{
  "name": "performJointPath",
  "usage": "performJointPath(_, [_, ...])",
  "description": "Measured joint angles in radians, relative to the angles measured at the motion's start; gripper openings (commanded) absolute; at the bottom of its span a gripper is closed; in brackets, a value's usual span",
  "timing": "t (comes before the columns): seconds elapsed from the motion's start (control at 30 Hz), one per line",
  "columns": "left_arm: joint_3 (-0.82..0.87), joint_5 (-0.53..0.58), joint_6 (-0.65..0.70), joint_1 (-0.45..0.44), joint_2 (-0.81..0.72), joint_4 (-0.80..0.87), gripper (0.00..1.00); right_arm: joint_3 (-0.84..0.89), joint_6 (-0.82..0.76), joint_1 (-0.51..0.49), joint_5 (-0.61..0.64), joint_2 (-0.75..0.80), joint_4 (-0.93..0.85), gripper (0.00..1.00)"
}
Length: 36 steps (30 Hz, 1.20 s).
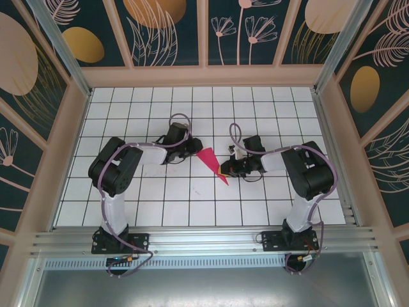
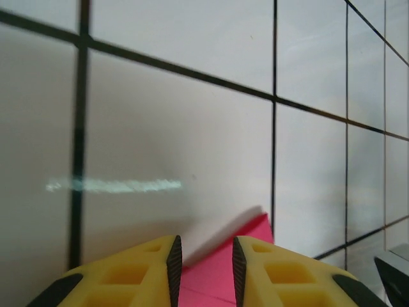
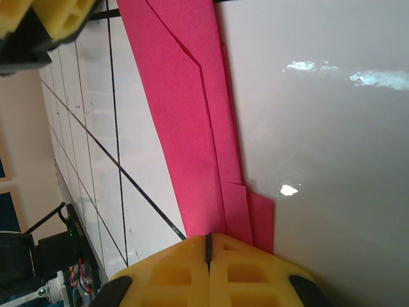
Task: Fold a paper plane with a square sheet of paper (pick it up from the middle)
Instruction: Fold the wing for the fifth time at the center of the table.
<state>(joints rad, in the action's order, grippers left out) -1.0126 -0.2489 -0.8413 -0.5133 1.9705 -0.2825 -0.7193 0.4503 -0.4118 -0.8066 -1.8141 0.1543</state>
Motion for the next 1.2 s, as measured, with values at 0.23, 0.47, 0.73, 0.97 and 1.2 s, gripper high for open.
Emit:
performJointPath(0.23, [-0.032,0.028,0.037,0.031,-0.016,0.058,0.32,-0.001,0.001,0.000,0.000,0.000,0.000,0.00])
performJointPath(0.47, [0.012,-0.050,0.005,-0.025,-0.125,0.016,0.23,-0.005,0.001,0.000,0.000,0.000,-0.006,0.00])
performJointPath(0.73, [0.022,-0.157,-0.058,-0.135,-0.057,-0.097,0.22,-0.014,0.001,0.000,0.000,-0.002,-0.023,0.00])
performJointPath(0.97, [0.048,-0.173,-0.098,-0.126,0.033,-0.142,0.21,-0.029,0.000,-0.004,0.013,0.002,-0.053,0.00])
performJointPath(1.2, [0.044,-0.169,-0.099,-0.126,0.038,-0.144,0.21,-0.048,-0.008,-0.031,0.080,0.036,-0.114,0.00])
